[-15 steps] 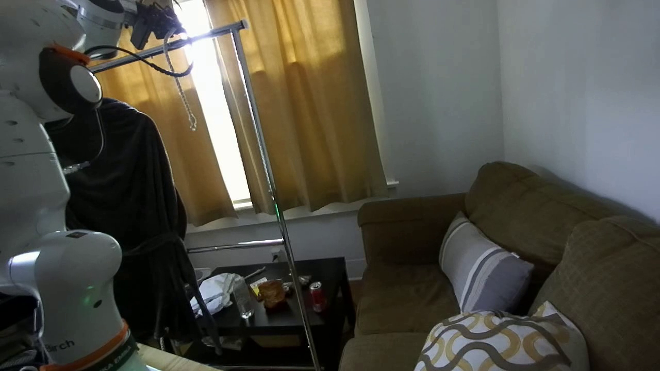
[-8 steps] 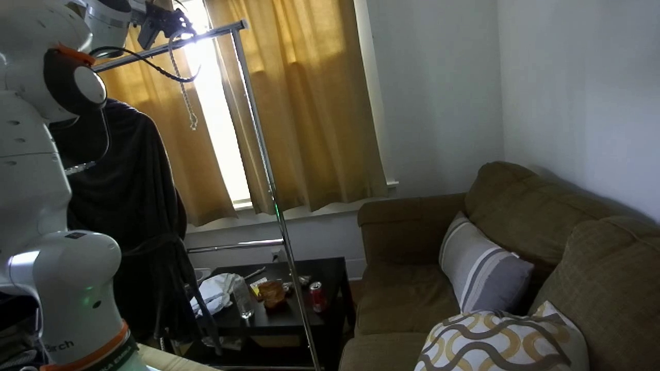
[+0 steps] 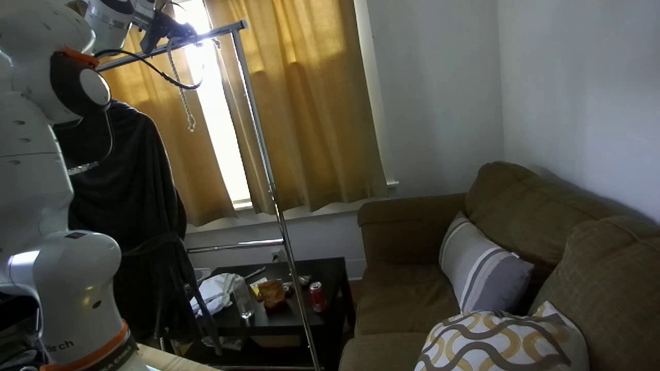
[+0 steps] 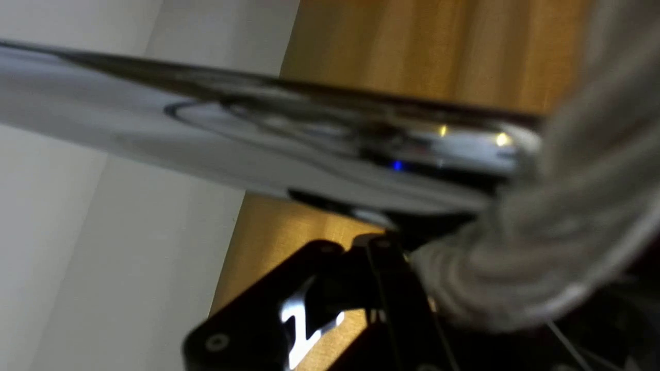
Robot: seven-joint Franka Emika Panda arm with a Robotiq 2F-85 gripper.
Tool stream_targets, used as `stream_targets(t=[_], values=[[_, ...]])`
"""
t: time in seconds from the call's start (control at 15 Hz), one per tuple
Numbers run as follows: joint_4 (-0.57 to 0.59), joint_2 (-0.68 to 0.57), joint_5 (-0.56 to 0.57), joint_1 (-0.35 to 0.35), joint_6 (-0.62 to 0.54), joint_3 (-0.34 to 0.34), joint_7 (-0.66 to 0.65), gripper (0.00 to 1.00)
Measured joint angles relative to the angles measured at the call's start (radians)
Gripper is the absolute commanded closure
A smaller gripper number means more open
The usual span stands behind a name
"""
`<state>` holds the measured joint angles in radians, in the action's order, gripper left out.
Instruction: Move the rope to the rail above
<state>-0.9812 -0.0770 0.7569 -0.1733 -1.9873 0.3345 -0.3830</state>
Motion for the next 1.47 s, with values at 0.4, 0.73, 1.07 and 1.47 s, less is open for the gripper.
stream_targets(t=[0.4, 0.73, 1.07, 1.47], values=[[0.047, -0.028, -0.036, 0.000, 0.072, 0.001, 0.000, 0.38], [0.091, -0.055, -0.037, 0.000, 0.079, 0.002, 0.000, 0.02], [0.142, -0.079, -0.038, -0.004, 0.079, 0.007, -0.004, 0.00], [0.210, -0.084, -0.032, -0.045, 0.126, 0.028, -0.008, 0.00]])
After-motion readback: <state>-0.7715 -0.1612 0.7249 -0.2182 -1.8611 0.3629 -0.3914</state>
